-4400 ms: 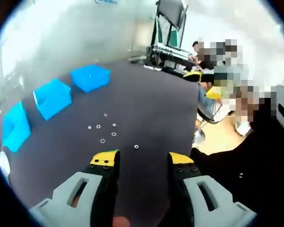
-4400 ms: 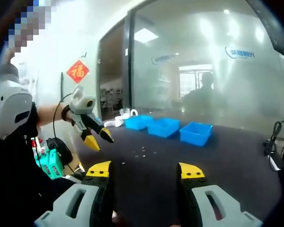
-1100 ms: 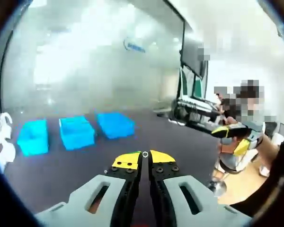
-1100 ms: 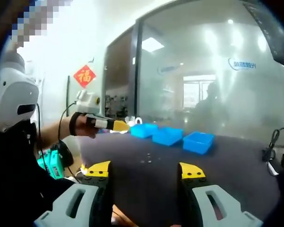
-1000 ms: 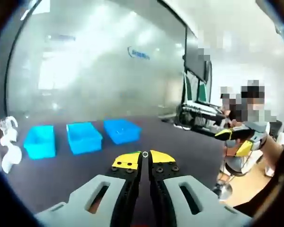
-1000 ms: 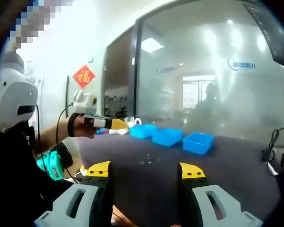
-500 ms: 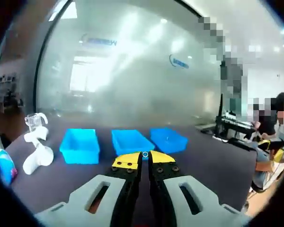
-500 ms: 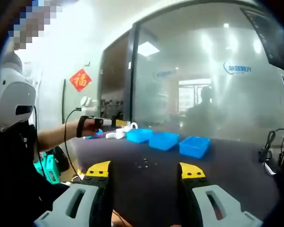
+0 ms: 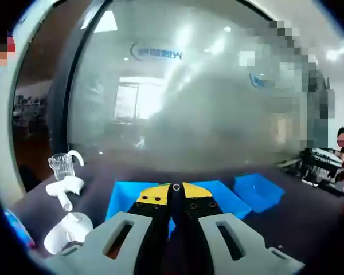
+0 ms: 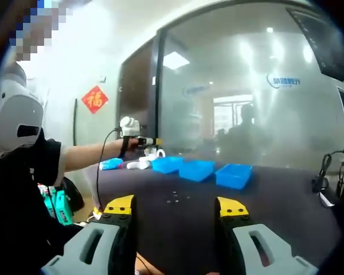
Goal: Sort the screws, nuts, and washers into the corresponding bins
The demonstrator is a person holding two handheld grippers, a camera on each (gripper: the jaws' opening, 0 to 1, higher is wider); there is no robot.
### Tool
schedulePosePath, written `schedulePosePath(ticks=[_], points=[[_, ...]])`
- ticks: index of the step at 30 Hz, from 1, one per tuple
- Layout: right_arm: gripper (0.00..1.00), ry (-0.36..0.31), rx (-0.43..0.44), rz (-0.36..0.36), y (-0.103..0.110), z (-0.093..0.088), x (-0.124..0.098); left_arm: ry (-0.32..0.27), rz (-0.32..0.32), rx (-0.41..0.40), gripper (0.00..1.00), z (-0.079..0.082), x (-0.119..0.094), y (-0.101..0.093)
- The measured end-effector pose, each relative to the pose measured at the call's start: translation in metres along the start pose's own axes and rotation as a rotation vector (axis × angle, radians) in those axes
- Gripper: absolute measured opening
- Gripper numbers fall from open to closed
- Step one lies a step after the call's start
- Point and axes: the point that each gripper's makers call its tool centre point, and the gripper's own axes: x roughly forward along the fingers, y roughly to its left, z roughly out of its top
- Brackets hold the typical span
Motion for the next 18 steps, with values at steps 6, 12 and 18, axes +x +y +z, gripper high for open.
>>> schedulePosePath(ticks=[6, 12, 18], points=[[0.50, 0.000, 0.010, -0.006, -0.002, -0.002, -0.003, 0.040, 0.029, 0.025, 0.02, -0.004, 0.028, 0.016], [0.50, 0.002, 0.020, -0.016, -0.004, -0.004, -0.005, 0.058, 0.038, -0.012, 0.02, -0.005, 0.042, 0.021], [0.50, -0.004, 0.021, -0.019, -0.003, -0.002, -0.007, 0.093, 0.064, 0.025, 0.02, -0.020, 0.055, 0.033]])
